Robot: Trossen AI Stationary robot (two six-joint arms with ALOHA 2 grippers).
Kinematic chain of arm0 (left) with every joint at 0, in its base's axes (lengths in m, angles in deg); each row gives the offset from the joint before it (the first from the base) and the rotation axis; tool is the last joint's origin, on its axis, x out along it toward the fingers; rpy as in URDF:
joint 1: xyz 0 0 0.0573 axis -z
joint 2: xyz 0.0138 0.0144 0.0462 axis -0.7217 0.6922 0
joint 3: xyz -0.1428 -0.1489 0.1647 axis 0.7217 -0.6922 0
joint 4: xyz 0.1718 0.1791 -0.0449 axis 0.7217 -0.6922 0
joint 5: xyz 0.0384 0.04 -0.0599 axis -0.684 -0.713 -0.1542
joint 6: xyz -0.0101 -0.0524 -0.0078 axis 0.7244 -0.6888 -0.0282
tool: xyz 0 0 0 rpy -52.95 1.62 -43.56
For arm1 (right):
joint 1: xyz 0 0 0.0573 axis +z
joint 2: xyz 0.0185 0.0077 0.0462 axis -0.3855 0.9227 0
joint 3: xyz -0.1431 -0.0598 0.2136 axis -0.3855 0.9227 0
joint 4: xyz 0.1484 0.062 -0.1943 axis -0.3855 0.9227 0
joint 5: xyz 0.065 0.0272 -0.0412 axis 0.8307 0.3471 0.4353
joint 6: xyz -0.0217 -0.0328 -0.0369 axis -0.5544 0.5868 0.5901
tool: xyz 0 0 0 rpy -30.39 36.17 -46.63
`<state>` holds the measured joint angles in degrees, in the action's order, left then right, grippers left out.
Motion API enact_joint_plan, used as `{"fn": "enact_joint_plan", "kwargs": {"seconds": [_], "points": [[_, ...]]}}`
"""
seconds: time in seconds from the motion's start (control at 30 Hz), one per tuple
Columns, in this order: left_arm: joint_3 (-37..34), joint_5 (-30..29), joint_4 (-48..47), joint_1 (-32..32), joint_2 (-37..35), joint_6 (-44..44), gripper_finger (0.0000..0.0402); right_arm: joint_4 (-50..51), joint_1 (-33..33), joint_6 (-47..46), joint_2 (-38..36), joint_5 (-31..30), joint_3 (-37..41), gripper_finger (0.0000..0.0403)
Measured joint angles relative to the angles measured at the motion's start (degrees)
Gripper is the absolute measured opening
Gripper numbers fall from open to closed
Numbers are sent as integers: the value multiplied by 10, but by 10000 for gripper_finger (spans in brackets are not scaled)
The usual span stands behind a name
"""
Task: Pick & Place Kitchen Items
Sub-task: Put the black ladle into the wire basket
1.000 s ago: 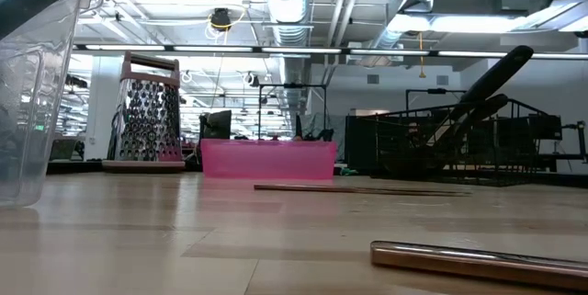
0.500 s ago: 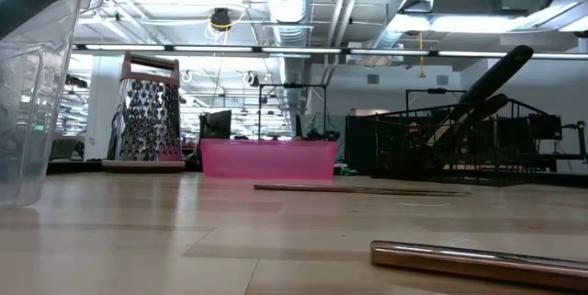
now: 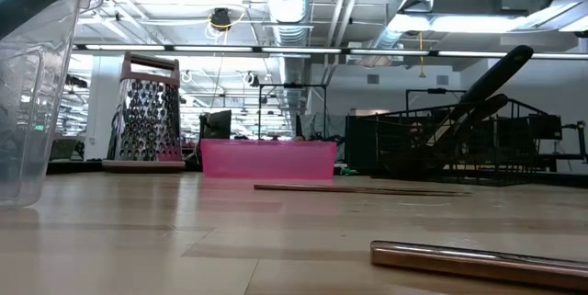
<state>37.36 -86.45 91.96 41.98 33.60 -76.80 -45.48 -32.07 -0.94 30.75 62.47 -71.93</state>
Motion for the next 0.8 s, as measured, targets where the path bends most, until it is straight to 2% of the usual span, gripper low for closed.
{"fn": "enact_joint_plan", "kwargs": {"seconds": [0.1,0.17,0.8], "points": [[0,1,1,0,0,4,52,-1,0,-6,0,1,0,71],[0,4,4,0,-2,5,52,-4,0,-9,-2,1,0,51],[0,-5,-8,0,0,2,57,17,2,-32,-2,-21,0,46]]}}
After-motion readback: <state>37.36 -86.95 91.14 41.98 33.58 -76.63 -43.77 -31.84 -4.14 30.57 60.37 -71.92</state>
